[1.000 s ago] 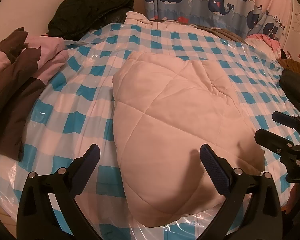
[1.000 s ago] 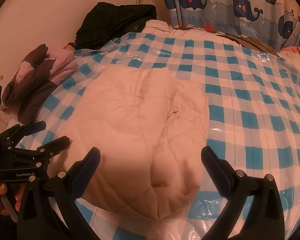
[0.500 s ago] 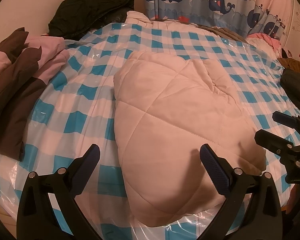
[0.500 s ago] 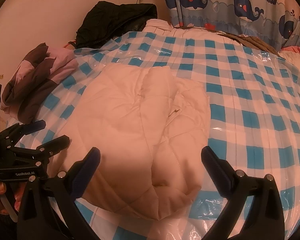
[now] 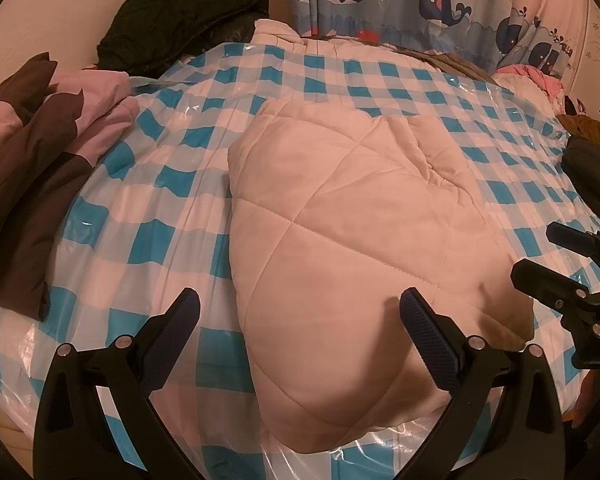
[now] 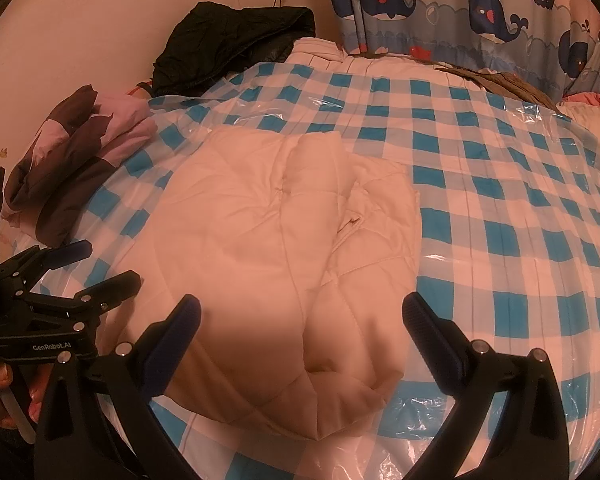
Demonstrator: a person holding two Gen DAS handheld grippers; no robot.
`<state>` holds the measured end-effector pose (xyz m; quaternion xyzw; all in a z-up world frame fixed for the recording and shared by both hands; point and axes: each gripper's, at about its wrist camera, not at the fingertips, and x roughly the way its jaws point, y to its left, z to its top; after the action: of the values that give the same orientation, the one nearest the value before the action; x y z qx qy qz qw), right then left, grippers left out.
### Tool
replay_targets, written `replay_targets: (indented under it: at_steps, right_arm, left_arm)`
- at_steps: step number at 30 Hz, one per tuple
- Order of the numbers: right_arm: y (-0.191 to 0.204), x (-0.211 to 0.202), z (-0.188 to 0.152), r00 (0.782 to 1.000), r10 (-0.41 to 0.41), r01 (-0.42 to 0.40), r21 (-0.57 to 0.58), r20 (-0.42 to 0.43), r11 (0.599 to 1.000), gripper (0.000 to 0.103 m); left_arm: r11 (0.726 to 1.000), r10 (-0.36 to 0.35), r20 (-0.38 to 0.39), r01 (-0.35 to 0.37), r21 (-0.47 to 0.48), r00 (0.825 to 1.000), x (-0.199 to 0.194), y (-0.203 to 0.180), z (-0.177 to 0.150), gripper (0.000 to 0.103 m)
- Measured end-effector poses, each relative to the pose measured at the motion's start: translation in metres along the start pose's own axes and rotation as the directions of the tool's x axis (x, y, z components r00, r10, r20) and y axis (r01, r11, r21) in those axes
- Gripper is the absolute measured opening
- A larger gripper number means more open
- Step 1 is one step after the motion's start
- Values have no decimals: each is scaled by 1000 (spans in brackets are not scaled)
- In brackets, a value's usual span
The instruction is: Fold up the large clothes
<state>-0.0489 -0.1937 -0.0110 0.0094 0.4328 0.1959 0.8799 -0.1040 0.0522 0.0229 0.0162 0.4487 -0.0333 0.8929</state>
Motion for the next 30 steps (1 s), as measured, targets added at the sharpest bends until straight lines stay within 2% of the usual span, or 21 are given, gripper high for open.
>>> replay_targets:
  at_steps: [17,30]
  right_arm:
    - [1,0,0,1000,1,-1,-2,-1,1000,97]
    - [1,0,0,1000,0,0,-1,-2,1000,97]
  left_arm:
    - [1000,0,-2,0,0,1000,0,0,2,96]
    - [999,40,6,-40,-1,999,2,6,-5,96]
